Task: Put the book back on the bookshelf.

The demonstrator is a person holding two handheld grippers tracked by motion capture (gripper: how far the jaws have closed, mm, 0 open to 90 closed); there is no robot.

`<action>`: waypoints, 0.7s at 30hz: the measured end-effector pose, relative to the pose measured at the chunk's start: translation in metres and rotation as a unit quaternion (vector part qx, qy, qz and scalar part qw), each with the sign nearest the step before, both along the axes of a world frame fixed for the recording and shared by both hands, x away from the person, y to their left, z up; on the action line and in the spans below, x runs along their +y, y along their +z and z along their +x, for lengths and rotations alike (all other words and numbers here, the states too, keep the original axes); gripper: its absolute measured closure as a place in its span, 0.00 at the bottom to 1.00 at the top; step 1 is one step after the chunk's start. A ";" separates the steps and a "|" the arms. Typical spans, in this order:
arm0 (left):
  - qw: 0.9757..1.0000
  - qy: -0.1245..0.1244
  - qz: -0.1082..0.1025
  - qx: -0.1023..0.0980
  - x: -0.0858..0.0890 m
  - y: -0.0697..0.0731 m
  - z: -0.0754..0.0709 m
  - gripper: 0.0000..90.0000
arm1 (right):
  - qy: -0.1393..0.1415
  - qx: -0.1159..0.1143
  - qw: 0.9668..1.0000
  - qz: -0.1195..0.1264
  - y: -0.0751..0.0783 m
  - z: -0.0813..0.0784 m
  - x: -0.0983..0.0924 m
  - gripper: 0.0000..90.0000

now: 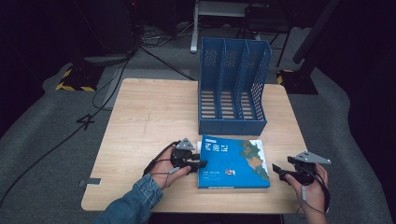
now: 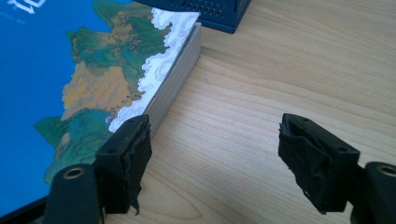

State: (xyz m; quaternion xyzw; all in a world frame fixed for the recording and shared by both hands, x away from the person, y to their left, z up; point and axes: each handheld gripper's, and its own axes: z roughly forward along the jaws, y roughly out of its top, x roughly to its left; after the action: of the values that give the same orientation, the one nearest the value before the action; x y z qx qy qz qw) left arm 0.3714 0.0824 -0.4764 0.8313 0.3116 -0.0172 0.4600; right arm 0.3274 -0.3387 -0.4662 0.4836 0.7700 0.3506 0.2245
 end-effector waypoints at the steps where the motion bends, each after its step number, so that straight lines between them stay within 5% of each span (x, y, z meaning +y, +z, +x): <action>1: 1.000 -0.005 -0.008 -0.009 0.000 0.003 -0.002 0.72 | 0.000 0.001 1.000 0.000 0.000 0.000 0.000 0.30; 5: 0.998 -0.032 -0.017 -0.054 -0.007 0.009 -0.007 0.71 | 0.002 0.002 1.000 0.001 -0.001 0.002 0.003 0.30; 7: 0.998 -0.026 0.002 -0.056 -0.012 0.003 -0.004 0.66 | 0.006 0.001 1.000 0.000 0.000 0.001 0.005 0.30; 9: 0.999 -0.020 0.005 -0.043 -0.011 0.000 0.000 0.65 | 0.008 0.001 1.000 0.002 0.000 -0.001 0.007 0.30; 12: 1.000 0.008 -0.024 0.011 -0.009 -0.004 0.004 0.69 | 0.014 0.000 1.000 0.005 0.001 -0.004 0.010 0.29; 13: 0.999 0.016 -0.019 0.024 -0.009 -0.006 0.005 0.69 | 0.016 -0.002 1.000 0.005 0.001 -0.005 0.012 0.29; 18: 0.999 0.008 -0.020 0.031 -0.008 -0.008 0.007 0.71 | 0.040 -0.007 0.999 0.001 0.003 -0.008 0.025 0.27; 21: 0.999 -0.032 -0.017 -0.002 -0.010 -0.012 0.009 0.60 | 0.056 -0.011 0.998 0.000 0.005 -0.009 0.034 0.27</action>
State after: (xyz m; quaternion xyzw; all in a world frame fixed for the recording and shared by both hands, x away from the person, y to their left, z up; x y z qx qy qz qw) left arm 0.3806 0.0719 -0.4879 0.8328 0.2833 -0.0354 0.4742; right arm 0.3180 -0.3051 -0.4615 0.4362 0.7932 0.3679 0.2126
